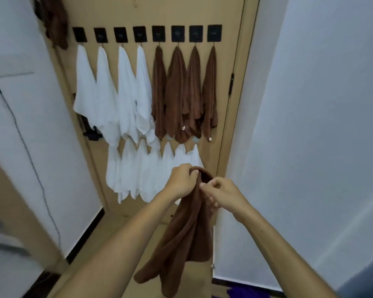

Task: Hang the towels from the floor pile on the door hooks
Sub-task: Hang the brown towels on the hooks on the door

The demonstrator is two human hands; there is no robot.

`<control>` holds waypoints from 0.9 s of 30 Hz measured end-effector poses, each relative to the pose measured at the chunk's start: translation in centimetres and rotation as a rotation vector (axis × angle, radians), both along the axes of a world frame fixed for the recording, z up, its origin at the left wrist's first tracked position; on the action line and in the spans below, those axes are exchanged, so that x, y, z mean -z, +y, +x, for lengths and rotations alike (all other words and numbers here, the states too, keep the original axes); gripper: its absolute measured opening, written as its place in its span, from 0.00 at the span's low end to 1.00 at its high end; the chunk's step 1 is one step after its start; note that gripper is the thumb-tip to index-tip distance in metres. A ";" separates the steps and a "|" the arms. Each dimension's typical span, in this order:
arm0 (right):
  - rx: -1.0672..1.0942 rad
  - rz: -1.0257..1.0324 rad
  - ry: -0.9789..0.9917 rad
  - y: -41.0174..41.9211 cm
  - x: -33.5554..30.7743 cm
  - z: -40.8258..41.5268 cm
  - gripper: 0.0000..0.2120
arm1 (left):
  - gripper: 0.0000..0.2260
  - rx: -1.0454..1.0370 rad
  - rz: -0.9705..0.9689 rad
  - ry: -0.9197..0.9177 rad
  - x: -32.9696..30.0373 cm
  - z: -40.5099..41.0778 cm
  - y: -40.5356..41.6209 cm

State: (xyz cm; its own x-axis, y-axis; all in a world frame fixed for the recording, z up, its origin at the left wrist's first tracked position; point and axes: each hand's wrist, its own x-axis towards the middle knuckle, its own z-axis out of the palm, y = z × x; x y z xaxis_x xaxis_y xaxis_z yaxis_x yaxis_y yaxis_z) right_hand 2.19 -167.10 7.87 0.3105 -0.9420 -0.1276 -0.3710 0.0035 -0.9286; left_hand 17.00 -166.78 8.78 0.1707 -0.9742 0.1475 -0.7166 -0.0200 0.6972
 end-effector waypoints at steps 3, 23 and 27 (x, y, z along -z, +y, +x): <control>-0.196 -0.053 0.136 0.5 -0.7 5.2 0.09 | 0.11 -0.135 -0.031 0.015 -1.4 4.3 1.4; -0.312 -0.488 -0.041 -2.3 -8.2 18.5 0.09 | 0.18 -0.181 -0.093 0.014 -7.4 17.5 4.2; -0.362 -0.551 -0.044 -2.4 -8.5 19.7 0.10 | 0.11 -0.027 -0.009 0.011 -7.7 18.1 4.4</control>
State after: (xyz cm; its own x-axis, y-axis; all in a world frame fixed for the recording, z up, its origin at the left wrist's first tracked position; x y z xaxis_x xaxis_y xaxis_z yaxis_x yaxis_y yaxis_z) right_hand 21.87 -169.52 16.38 0.6137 -0.7011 0.3631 -0.2214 -0.5942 -0.7732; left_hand 35.09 -162.40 16.48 0.1987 -0.9679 0.1541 -0.7083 -0.0331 0.7051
